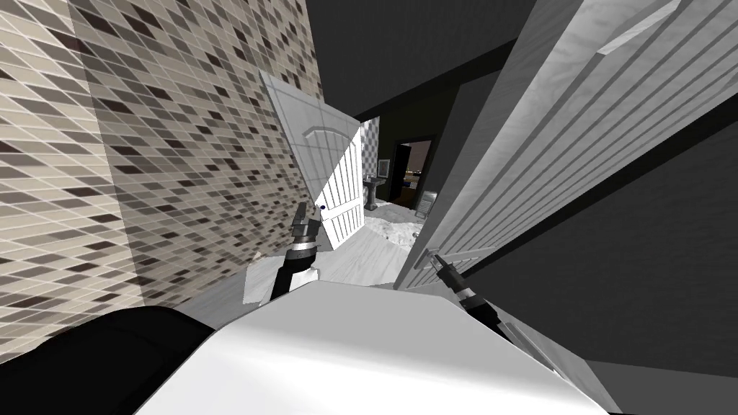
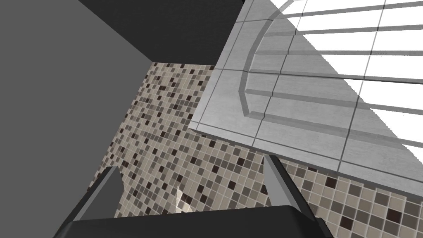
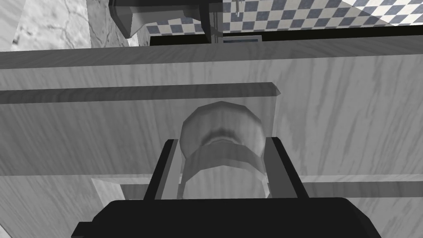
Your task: Pull the door open
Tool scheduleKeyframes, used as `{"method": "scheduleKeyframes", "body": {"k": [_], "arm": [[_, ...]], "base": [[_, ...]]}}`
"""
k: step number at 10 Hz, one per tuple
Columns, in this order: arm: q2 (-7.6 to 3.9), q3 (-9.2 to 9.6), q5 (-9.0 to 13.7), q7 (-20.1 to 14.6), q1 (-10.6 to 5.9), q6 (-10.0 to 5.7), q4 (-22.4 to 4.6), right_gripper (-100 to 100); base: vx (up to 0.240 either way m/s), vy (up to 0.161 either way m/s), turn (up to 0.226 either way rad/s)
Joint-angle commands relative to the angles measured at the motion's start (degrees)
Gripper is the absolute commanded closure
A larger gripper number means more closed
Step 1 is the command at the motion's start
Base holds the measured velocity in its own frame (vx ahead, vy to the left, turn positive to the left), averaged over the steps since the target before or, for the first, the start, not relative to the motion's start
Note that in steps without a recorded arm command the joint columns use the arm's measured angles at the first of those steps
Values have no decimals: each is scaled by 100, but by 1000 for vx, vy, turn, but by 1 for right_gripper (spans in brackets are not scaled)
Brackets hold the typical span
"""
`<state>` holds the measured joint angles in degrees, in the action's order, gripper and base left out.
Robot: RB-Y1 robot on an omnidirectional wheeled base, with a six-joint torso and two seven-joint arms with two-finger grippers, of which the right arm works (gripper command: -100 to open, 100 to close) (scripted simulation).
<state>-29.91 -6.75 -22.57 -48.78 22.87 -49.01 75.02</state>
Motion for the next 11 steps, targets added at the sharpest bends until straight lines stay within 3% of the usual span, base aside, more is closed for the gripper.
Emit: {"method": "scheduleKeyframes", "body": {"k": [1,3,11], "arm": [[-57,-30,-2,-27,-7,-81,-55,100],[-47,6,-17,-27,-14,-96,-77,100],[-246,-5,-95,-169,-159,-519,-413,100]], "base": [[-205,-99,107],[-125,-67,43],[-200,-114,144]]}}
